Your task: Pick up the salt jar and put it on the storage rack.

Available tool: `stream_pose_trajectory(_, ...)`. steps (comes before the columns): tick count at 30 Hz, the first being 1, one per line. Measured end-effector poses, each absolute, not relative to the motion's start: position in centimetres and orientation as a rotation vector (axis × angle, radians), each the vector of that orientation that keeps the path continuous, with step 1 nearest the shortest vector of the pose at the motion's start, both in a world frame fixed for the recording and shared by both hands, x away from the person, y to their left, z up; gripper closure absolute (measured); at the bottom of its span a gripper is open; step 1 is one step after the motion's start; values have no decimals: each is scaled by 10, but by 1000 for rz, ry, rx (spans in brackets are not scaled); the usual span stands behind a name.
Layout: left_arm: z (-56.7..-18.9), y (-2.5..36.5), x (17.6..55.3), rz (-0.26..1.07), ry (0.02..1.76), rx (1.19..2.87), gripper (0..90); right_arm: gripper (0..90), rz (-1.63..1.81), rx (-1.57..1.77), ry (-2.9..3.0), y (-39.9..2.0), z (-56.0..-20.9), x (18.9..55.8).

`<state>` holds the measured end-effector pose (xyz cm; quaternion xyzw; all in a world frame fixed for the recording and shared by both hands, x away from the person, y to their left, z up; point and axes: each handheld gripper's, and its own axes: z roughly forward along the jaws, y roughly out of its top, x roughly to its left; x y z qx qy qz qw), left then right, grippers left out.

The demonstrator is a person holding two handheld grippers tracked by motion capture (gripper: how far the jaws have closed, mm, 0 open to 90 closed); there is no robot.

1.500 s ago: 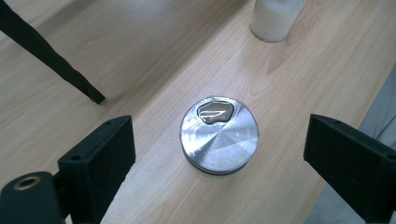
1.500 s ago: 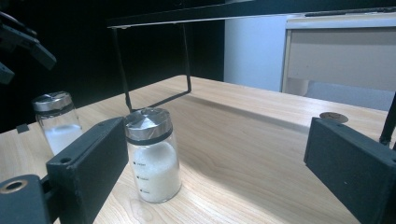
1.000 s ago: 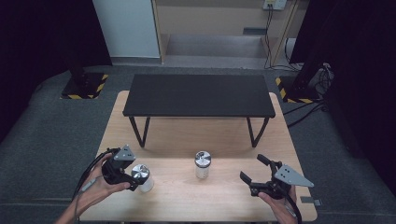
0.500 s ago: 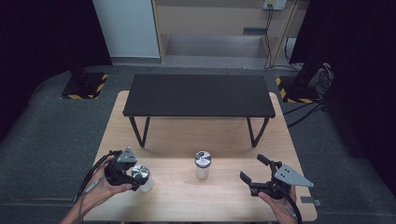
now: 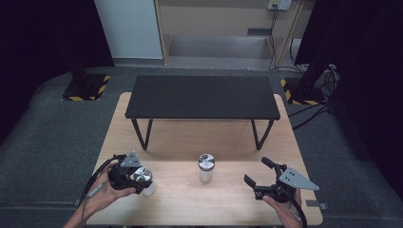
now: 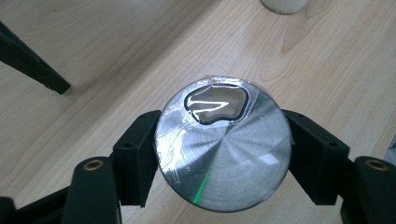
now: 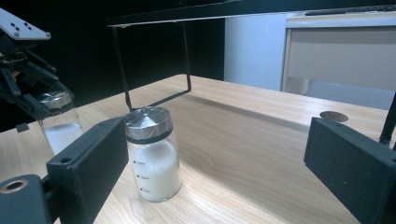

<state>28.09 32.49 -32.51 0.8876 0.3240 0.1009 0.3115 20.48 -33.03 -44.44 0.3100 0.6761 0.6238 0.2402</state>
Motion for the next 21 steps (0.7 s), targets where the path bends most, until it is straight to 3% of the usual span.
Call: stream_pose_trajectory(21,-316,320,284,256,876,2347,344,64,1710,847,1847,-331,-444,205)
